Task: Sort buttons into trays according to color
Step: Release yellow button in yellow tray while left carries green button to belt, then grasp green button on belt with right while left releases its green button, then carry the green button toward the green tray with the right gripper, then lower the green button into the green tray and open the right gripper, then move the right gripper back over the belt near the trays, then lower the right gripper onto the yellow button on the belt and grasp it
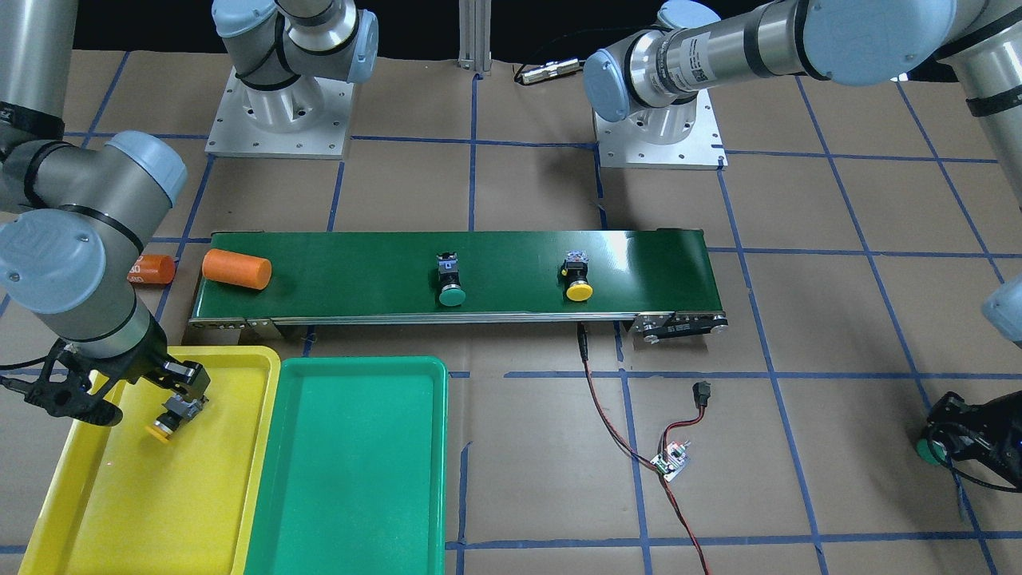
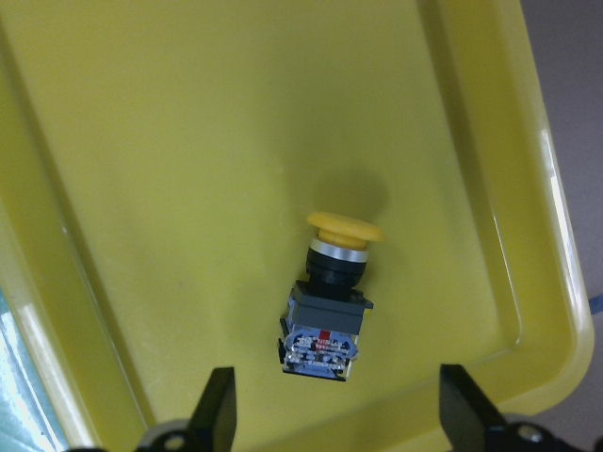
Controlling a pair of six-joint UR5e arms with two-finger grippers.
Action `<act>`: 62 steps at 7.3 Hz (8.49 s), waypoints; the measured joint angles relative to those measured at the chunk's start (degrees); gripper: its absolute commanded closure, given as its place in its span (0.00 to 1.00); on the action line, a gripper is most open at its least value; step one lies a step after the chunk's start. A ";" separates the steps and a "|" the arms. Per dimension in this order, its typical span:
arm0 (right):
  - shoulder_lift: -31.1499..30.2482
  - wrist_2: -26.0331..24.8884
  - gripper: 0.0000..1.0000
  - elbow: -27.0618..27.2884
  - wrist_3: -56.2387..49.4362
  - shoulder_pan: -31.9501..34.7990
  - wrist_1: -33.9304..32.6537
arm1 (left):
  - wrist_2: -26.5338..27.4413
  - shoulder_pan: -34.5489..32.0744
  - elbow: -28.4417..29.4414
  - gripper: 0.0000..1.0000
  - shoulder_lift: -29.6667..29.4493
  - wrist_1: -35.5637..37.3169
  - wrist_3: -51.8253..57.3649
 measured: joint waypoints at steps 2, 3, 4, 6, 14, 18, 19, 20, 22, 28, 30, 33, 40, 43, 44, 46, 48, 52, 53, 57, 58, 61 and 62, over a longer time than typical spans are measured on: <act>-6.58 2.61 0.00 0.25 0.02 0.55 8.91 | 0.11 -1.27 -1.49 1.00 5.00 -6.71 -9.97; -11.27 5.30 0.00 0.32 0.05 1.32 15.03 | 0.04 -3.54 -5.09 1.00 9.56 -9.38 -18.70; -15.05 7.02 0.00 0.43 -0.21 2.41 20.36 | 0.00 -6.95 -10.56 1.00 15.13 -10.46 -28.29; -17.19 8.32 0.00 1.06 -0.40 6.84 24.02 | -0.41 -14.60 -22.83 1.00 26.76 -10.50 -47.68; -13.71 18.26 0.00 12.55 5.25 16.76 8.31 | -0.71 -35.55 -47.96 0.00 40.13 5.08 -88.49; -10.63 19.84 0.98 13.21 7.91 19.32 8.33 | -1.24 -35.25 -43.91 0.00 41.56 0.75 -90.20; -10.39 18.79 1.00 13.80 7.92 19.38 8.36 | -1.21 -35.28 -38.81 0.00 42.06 -4.85 -89.99; -10.35 16.92 1.00 14.12 7.89 19.40 8.48 | -1.06 -35.39 -31.82 0.00 42.35 -11.57 -89.55; -10.79 14.82 1.00 13.71 8.29 19.41 8.96 | -1.23 -35.94 -19.01 0.00 42.75 -20.91 -89.09; 0.55 7.73 0.00 -1.09 7.65 17.97 -5.89 | -0.60 -34.59 -9.98 0.00 42.08 -28.28 -83.98; 3.81 7.16 0.00 -1.79 8.03 17.62 -10.45 | -0.69 -34.49 -8.90 0.00 41.17 -26.85 -83.35; -4.54 7.28 0.00 2.25 8.23 17.65 -1.39 | -0.85 -34.49 -8.85 0.00 41.53 -26.57 -83.19; -14.29 3.56 0.00 5.41 7.96 16.96 13.78 | -1.04 -34.37 -8.74 0.00 41.63 -26.56 -83.17; -14.42 3.35 0.00 5.41 8.17 16.34 13.96 | -1.06 -34.42 -8.75 0.00 41.57 -26.56 -83.17; -14.42 3.13 0.00 5.35 8.15 16.41 13.92 | -1.06 -34.43 -8.84 0.00 41.60 -26.56 -83.17; -14.41 3.05 0.00 5.31 7.91 16.20 13.82 | -1.10 -34.48 -8.78 0.00 41.48 -26.56 -83.17; -14.40 2.41 0.00 5.43 8.17 15.85 14.30 | -1.10 -34.45 -8.85 0.00 41.52 -26.56 -83.17; -15.05 1.04 0.00 5.52 8.28 15.95 16.15 | -1.12 -34.44 -8.57 0.00 41.46 -26.56 -83.17; -15.30 1.21 0.00 5.55 8.27 15.95 16.89 | -1.13 -34.44 -8.63 0.00 41.53 -26.56 -83.17; -15.07 7.93 0.00 5.67 8.42 18.08 17.00 | -1.12 -34.44 -8.72 0.00 41.56 -26.54 -83.17; -13.90 9.94 0.00 5.70 8.64 18.81 16.33 | -1.13 -34.44 -8.76 0.00 41.58 -26.50 -83.17; -9.54 12.16 0.00 5.70 9.11 21.12 15.35 | -1.12 -34.44 -8.65 0.00 41.51 -26.48 -83.17; -8.65 13.82 0.00 5.76 9.13 21.51 15.33 | -1.13 -34.44 -8.57 0.00 41.45 -26.47 -83.17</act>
